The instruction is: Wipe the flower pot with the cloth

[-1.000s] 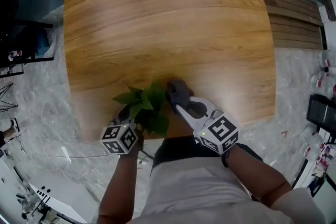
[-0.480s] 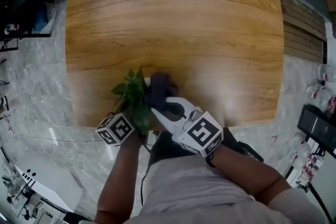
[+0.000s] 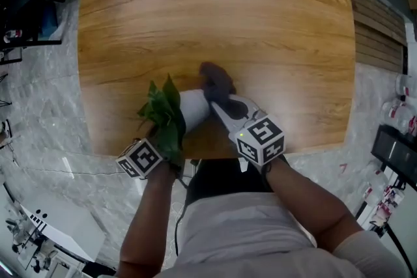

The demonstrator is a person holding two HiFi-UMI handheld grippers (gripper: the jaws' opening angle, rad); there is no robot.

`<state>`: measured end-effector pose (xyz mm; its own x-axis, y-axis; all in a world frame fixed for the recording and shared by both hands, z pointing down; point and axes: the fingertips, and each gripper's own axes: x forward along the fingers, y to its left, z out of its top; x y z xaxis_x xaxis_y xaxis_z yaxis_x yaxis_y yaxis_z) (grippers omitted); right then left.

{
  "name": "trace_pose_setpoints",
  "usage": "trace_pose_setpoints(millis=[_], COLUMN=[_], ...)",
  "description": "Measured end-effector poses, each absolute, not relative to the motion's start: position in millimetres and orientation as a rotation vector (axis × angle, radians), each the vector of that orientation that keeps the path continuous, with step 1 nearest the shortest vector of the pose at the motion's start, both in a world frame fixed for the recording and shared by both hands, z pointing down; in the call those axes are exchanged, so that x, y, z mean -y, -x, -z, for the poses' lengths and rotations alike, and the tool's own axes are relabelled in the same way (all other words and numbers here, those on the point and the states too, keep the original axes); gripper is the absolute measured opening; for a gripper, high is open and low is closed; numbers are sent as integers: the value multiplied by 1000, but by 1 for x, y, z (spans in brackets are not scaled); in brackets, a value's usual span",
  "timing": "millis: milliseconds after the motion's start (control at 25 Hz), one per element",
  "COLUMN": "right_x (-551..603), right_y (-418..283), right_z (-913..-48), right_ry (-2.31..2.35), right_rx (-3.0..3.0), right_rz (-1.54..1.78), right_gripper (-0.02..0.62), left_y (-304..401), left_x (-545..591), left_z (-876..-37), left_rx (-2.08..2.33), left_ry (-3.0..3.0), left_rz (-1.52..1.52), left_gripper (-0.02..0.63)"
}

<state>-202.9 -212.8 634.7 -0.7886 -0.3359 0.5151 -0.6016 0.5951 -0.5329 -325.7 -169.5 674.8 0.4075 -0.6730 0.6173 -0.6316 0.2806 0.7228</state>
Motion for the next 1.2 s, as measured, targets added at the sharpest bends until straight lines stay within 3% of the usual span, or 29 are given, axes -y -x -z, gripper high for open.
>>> trace_pose_setpoints(millis=[320, 640, 960, 1200], right_x=[154, 193, 140, 161], right_y=[277, 209, 286, 231], right_z=[-556, -628, -573, -621], right_ry=[-367, -653, -330, -485], right_rx=[2675, 2523, 2681, 2565], right_rz=[-843, -938, -842, -864], right_gripper=[35, 35, 35, 35], left_y=[320, 317, 317, 314], left_x=[161, 160, 152, 156], left_z=[-681, -686, -694, -693], left_rx=[1202, 1153, 1143, 1100], left_ry=[-1172, -1072, -994, -942], left_rz=[214, 296, 321, 396], left_gripper=[23, 22, 23, 23])
